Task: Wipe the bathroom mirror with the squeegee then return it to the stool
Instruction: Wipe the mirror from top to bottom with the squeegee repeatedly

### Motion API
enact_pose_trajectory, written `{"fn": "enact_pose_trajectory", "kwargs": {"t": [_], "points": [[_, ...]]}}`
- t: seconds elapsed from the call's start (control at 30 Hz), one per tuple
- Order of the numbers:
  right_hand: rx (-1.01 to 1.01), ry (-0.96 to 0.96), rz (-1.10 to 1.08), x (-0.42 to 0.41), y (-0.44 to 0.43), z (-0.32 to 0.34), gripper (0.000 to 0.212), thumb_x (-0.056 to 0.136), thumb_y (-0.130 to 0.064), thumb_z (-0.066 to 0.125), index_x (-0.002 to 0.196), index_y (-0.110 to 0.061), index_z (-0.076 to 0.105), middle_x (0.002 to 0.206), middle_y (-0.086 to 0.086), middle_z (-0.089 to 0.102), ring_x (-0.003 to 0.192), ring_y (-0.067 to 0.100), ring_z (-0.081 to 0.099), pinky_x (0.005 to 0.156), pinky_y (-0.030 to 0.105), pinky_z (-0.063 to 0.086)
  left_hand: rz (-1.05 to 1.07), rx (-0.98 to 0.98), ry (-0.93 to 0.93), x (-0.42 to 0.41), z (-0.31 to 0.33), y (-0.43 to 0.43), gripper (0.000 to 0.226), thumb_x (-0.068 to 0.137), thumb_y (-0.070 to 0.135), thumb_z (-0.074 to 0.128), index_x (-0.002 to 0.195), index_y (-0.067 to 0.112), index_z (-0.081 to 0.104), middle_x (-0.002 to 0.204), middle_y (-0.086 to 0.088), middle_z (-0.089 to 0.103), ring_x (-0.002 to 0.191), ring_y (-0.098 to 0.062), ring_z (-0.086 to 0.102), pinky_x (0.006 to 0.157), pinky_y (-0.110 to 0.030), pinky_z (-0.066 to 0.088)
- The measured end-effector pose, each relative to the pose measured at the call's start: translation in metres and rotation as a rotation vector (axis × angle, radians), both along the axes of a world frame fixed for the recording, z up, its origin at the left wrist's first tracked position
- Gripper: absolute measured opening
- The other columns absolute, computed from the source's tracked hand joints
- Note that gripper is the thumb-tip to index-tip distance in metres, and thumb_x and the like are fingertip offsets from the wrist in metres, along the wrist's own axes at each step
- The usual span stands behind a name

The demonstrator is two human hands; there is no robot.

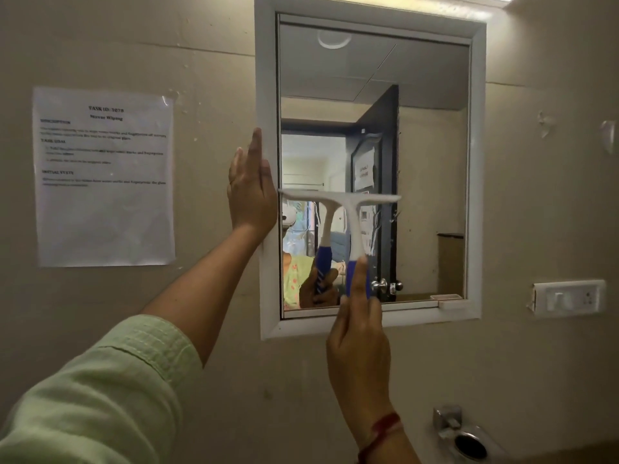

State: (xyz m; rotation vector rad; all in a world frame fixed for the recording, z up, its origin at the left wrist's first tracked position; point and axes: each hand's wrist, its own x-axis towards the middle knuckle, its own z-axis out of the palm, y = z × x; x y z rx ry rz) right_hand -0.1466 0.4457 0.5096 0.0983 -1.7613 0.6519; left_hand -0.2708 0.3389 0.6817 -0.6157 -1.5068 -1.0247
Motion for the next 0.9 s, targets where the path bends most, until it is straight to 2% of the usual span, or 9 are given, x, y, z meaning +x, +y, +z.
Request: {"fn": "enact_pose_trajectory", "kwargs": {"t": [0.07,0.13,0.23,0.33,0.4,0.5,0.63,0.73,0.9], "points": [[-0.006,-0.005,0.01,0.003,-0.002,-0.002,0.075,0.094,-0.023,0.037,0.135,-0.05,-0.02,0.092,0.003,0.049,0.052,0.006,0.044,0.047,0.019,0.047,-0.005,0.003,-0.003,0.0,0.0,0.0,0.046,0.1,0.025,0.024,0.145,0.022,0.021,0.15,-0.005,0.033,0.141,-0.028,0.02,0.113,-0.046,0.021],[0.0,0.022,0.008,0.005,0.002,0.014,0.068,0.092,-0.031,0.029,0.136,-0.05,-0.02,0.091,0.002,0.046,0.055,0.006,0.044,0.049,0.02,0.046,-0.007,0.003,-0.005,-0.001,0.0,0.001,0.046,0.099,0.026,0.024,0.145,0.022,0.021,0.15,-0.005,0.032,0.141,-0.028,0.02,0.113,-0.046,0.021],[0.035,0.035,-0.016,0.005,0.012,0.043,0.061,0.091,-0.037,0.022,0.141,-0.041,-0.012,0.089,0.001,0.045,0.059,0.004,0.041,0.051,0.013,0.034,0.002,0.009,-0.005,-0.002,0.0,0.001,0.046,0.1,0.026,0.025,0.145,0.021,0.02,0.15,-0.007,0.033,0.141,-0.028,0.021,0.113,-0.046,0.023],[0.03,-0.002,-0.011,0.008,0.014,0.04,0.059,0.091,-0.041,0.019,0.141,-0.041,-0.013,0.089,0.0,0.045,0.057,0.003,0.041,0.049,0.01,0.03,-0.01,0.039,-0.024,-0.003,0.0,0.001,0.046,0.1,0.026,0.027,0.145,0.019,0.021,0.149,-0.007,0.034,0.141,-0.027,0.023,0.112,-0.045,0.025],[0.007,-0.045,0.001,0.013,0.008,0.015,0.059,0.089,-0.045,0.017,0.137,-0.048,-0.017,0.089,-0.001,0.045,0.054,0.003,0.042,0.047,0.01,0.033,-0.015,0.048,-0.038,-0.004,0.0,0.001,0.045,0.1,0.026,0.028,0.144,0.018,0.024,0.149,-0.007,0.034,0.141,-0.026,0.022,0.113,-0.044,0.024],[-0.037,-0.091,0.028,0.022,-0.006,-0.019,0.067,0.093,-0.034,0.028,0.132,-0.055,-0.021,0.086,-0.003,0.045,0.053,0.006,0.045,0.045,0.013,0.04,-0.027,0.048,-0.048,-0.004,0.0,0.001,0.044,0.1,0.027,0.027,0.143,0.018,0.027,0.15,-0.007,0.033,0.141,-0.026,0.02,0.113,-0.043,0.022],[-0.013,0.002,0.008,0.017,0.002,0.006,0.057,0.091,-0.043,0.018,0.137,-0.048,-0.016,0.087,-0.002,0.044,0.055,0.005,0.043,0.047,0.013,0.04,-0.018,0.038,-0.053,-0.003,0.0,0.001,0.046,0.099,0.028,0.025,0.143,0.016,0.028,0.15,-0.006,0.033,0.141,-0.026,0.02,0.113,-0.042,0.022],[0.016,0.026,0.002,0.012,0.012,0.034,0.058,0.093,-0.037,0.023,0.142,-0.042,-0.008,0.088,0.0,0.045,0.058,0.006,0.043,0.051,0.02,0.044,-0.016,0.04,-0.053,-0.004,0.0,0.001,0.045,0.099,0.028,0.025,0.142,0.016,0.028,0.15,-0.005,0.033,0.141,-0.026,0.021,0.112,-0.041,0.021],[-0.011,-0.05,0.022,0.015,0.004,-0.008,0.057,0.088,-0.048,0.014,0.139,-0.05,-0.012,0.086,-0.003,0.046,0.055,0.006,0.045,0.046,0.014,0.042,-0.027,0.04,-0.041,-0.006,0.001,0.001,0.044,0.1,0.028,0.025,0.142,0.016,0.029,0.15,-0.004,0.033,0.141,-0.025,0.02,0.113,-0.038,0.019]]}}
